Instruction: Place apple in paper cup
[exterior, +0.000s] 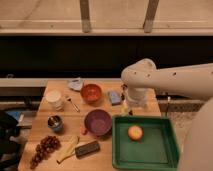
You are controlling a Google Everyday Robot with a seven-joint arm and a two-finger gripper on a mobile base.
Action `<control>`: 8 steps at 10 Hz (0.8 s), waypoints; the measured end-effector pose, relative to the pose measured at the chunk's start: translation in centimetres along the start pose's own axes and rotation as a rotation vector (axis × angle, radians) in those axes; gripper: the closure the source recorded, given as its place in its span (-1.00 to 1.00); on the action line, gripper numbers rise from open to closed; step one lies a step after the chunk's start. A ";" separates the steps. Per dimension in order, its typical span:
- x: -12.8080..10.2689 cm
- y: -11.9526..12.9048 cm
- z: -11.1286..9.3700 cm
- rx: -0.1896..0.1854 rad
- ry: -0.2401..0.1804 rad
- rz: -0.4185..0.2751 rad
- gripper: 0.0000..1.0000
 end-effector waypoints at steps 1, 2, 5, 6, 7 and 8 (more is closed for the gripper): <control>0.6 0.0 1.1 -0.016 0.018 0.009 -0.47; 1.7 -0.4 2.6 -0.032 0.046 0.023 -0.47; 3.3 -0.7 5.5 -0.054 0.088 0.031 -0.47; 3.5 -0.9 6.6 -0.060 0.099 0.034 -0.47; 3.6 -1.2 7.9 -0.069 0.113 0.039 -0.47; 3.4 -1.3 9.2 -0.080 0.127 0.044 -0.47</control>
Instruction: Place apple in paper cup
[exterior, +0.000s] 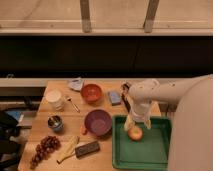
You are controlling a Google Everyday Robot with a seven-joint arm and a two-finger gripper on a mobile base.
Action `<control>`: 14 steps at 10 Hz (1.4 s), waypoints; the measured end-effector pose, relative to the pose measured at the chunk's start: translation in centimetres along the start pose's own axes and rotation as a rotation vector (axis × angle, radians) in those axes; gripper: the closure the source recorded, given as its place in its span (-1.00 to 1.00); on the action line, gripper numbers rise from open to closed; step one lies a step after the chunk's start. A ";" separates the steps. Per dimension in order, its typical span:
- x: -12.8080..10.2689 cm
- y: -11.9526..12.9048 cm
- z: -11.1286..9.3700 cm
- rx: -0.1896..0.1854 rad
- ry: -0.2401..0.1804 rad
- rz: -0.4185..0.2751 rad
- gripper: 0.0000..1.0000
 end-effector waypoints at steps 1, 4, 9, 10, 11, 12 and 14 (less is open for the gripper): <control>-0.3 -0.3 1.3 -0.009 0.021 0.006 -0.47; -0.5 -1.0 2.7 -0.027 0.058 0.024 -0.47; 0.0 -1.0 4.1 -0.029 0.115 0.034 0.19; 0.2 -1.0 4.2 -0.029 0.121 0.032 0.40; 0.3 -0.9 4.3 -0.026 0.123 0.028 0.61; 0.3 -1.0 4.1 -0.023 0.117 0.026 0.82; 0.5 -1.1 2.2 -0.008 0.078 0.028 1.00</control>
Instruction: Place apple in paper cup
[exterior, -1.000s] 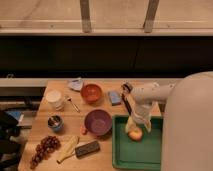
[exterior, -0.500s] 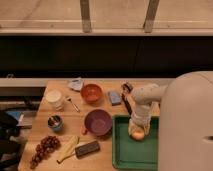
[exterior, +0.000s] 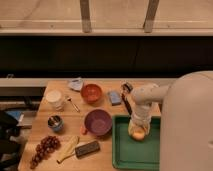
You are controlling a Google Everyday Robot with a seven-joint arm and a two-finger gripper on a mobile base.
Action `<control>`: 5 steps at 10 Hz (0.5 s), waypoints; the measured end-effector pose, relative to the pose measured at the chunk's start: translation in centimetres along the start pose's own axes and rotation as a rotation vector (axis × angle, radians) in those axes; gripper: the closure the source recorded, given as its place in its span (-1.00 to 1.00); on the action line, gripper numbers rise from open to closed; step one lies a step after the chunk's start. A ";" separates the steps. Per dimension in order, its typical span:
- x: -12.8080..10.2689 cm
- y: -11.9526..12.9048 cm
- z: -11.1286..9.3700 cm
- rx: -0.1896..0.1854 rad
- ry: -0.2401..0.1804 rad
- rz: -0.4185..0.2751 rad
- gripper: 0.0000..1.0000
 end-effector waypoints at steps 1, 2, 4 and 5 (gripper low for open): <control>0.2 0.1 -1.8 0.015 -0.030 -0.002 1.00; 0.5 0.1 -3.4 0.027 -0.058 -0.007 1.00; 1.1 0.3 -8.6 0.064 -0.143 -0.025 1.00; 1.1 0.6 -11.0 0.085 -0.187 -0.038 1.00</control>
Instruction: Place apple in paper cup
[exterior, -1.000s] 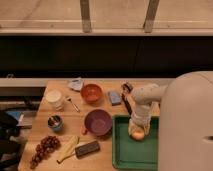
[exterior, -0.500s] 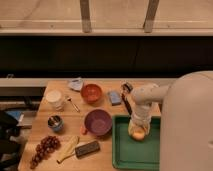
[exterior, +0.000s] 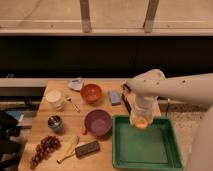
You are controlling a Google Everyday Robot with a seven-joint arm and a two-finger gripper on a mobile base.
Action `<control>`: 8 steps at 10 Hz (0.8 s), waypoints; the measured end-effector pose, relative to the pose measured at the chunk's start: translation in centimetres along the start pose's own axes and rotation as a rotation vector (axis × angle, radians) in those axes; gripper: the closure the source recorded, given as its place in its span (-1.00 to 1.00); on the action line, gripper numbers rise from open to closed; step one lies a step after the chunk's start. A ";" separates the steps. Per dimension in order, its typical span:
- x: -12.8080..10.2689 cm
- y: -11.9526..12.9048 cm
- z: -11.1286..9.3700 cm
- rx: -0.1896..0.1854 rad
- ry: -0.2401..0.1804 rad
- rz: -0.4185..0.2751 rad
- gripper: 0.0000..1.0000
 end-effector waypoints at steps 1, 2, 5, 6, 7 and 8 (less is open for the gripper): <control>-0.7 0.4 -1.9 0.013 -0.042 -0.017 1.00; -1.5 1.1 -3.4 0.022 -0.082 -0.036 1.00; -4.6 5.8 -5.7 0.010 -0.186 -0.123 1.00; -5.9 8.3 -6.2 -0.003 -0.220 -0.164 1.00; -7.0 10.6 -6.7 -0.020 -0.249 -0.196 1.00; -8.0 12.8 -7.2 -0.041 -0.276 -0.226 1.00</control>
